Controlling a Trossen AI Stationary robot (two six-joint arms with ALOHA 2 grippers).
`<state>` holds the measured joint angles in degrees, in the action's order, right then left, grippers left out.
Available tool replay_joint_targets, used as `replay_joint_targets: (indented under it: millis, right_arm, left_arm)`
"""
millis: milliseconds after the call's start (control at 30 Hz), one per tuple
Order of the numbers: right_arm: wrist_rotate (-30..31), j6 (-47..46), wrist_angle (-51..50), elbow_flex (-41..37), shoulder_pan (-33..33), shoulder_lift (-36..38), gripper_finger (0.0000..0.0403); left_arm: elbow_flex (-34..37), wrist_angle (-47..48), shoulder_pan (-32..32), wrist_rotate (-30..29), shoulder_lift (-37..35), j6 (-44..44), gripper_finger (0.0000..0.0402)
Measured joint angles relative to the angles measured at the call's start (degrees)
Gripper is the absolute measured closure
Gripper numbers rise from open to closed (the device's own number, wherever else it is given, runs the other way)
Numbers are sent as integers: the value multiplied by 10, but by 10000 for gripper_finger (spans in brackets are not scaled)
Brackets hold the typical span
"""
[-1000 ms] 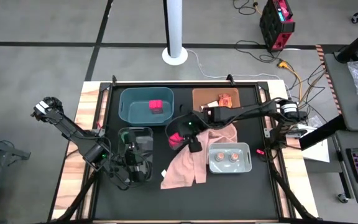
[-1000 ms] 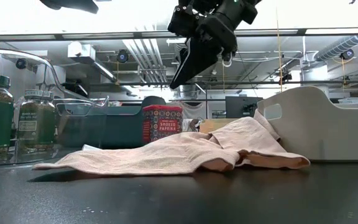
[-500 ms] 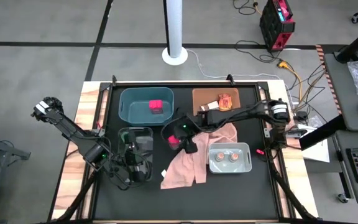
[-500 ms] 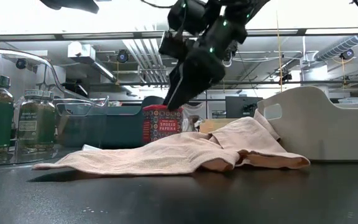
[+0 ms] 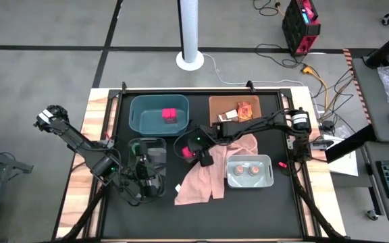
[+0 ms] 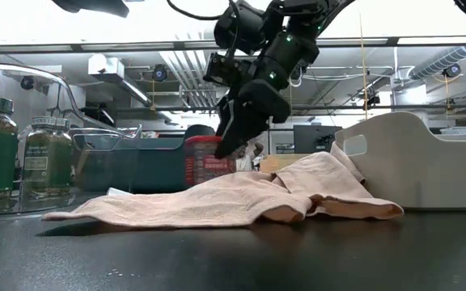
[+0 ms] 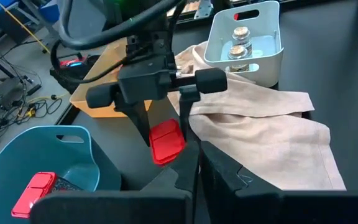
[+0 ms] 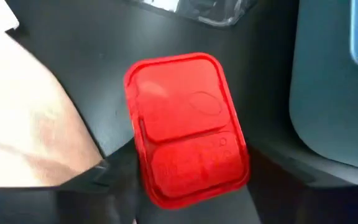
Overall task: Sort spices by type
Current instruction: Put the red seasoning can into the blue bin
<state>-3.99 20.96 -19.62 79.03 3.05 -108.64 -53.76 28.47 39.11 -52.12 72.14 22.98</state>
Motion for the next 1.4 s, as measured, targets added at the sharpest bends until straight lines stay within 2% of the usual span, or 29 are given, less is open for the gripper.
replay_joint_targets:
  millis: [67, 267, 400, 567, 633, 767, 900, 1033, 1200, 1400]
  right_arm:
    - [-1, -2, 1, 1, 0, 0, 196]
    - [-1, -14, -3, 1, 0, 0, 196]
    - [-5, -28, -15, 2, -2, 10, 196]
    - [0, -44, -11, 2, -31, 59, 196]
    - [33, -45, -10, 2, -52, 85, 196]
    - [154, -37, -5, 2, -108, 124, 196]
    - [242, -19, 32, 1, -157, 131, 196]
    - [281, 2, 73, 1, -188, 121, 196]
    - [321, 20, 108, 0, -211, 122, 196]
    - [325, 57, 159, 0, -229, 122, 196]
  left_arm:
    - [0, -3, 0, -3, 0, 0, 401]
    - [0, -21, -1, -14, 0, 0, 387]
    - [0, -27, -1, -14, 0, 7, 351]
    - [1, -30, -1, -10, 0, 31, 280]
    - [4, -34, -1, -9, 0, 32, 249]
    - [14, -58, -2, -14, 0, 32, 192]
    - [21, -96, -5, -30, 3, 8, 150]
    - [21, -134, -7, -33, 24, -32, 127]
    - [21, -161, -11, -29, 61, -60, 121]
    - [21, -172, -25, -51, 94, -60, 123]
